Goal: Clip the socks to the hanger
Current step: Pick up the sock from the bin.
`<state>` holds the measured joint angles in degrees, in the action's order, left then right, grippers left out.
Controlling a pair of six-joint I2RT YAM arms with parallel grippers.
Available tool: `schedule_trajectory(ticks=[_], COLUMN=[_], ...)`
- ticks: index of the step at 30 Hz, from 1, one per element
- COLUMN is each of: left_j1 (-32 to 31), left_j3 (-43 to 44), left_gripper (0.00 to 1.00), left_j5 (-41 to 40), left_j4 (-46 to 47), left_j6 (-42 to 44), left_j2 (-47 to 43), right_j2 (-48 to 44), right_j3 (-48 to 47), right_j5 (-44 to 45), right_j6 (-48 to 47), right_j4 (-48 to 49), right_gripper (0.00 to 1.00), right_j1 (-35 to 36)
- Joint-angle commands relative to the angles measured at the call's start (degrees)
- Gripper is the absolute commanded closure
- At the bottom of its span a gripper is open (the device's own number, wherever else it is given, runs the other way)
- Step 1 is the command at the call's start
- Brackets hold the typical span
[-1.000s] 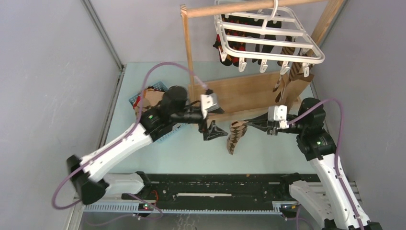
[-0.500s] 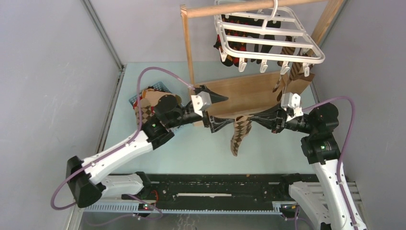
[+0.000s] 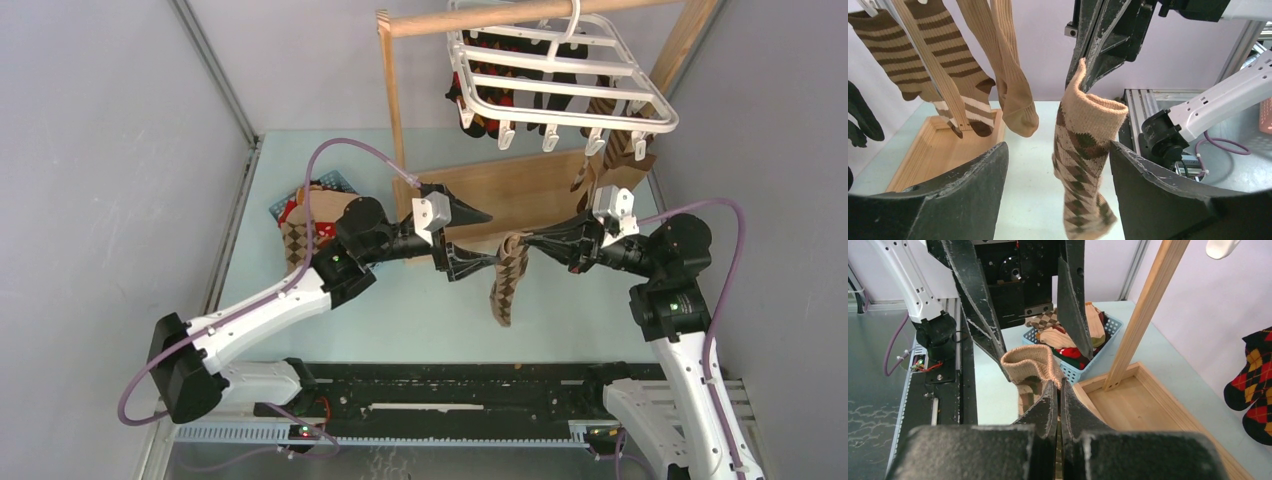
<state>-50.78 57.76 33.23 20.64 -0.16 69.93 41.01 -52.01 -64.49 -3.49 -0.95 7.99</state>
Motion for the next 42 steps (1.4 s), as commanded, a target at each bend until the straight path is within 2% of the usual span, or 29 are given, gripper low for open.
schedule_trajectory(ticks=[1, 7, 14, 16, 18, 21, 25, 29, 39, 42], left_j1=[-0.3, -0.4, -1.7, -1.9, -2.0, -2.0, -2.0, -2.0, -2.0, -2.1], left_j3=[-1.1, -1.4, -0.8, -0.4, 0.2, 0.9, 1.1, 1.0, 1.6, 1.8], left_gripper=[0.21, 0.20, 0.22, 0.26, 0.36, 0.44, 0.48, 0.58, 0.59, 0.74], left_j5=[1.2, 2.7, -1.4, -2.0, -2.0, -2.0, -2.6, -3.0, -2.5, -1.9], left_j4=[3.7, 6.4, 7.0, 7.0, 7.0, 7.0, 7.1, 7.1, 7.5, 7.7], left_j6=[-0.2, -1.1, -1.0, -1.3, -2.1, -2.8, -2.8, -2.4, -3.5, -3.7], left_j2=[-3.1, -3.2, -1.6, -1.1, -0.3, 0.4, 0.8, 0.5, 0.6, 0.8], right_j2=[0.1, -0.1, -0.3, -0.5, -0.5, -0.5, -0.5, -0.5, -0.6, -0.7], right_j3=[0.0, 0.0, 0.4, 0.7, 1.0, 1.0, 1.0, 1.0, 1.0, 1.1], right_j5=[1.4, 2.4, 2.8, 2.7, 2.7, 2.6, 2.4, 2.3, 2.0, 1.9], right_j6=[2.5, 4.6, 7.2, 7.9, 8.4, 8.6, 9.1, 9.2, 8.6, 8.5], right_j4=[3.1, 4.2, 5.9, 6.4, 6.8, 6.8, 7.3, 7.1, 6.2, 6.1], right_gripper=[1.00, 1.00, 1.00, 1.00, 1.00, 1.00, 1.00, 1.00, 1.00, 1.00], right_j1=[-0.4, -0.5, -0.5, -0.5, -0.5, -0.5, -0.5, -0.5, -0.5, -0.5])
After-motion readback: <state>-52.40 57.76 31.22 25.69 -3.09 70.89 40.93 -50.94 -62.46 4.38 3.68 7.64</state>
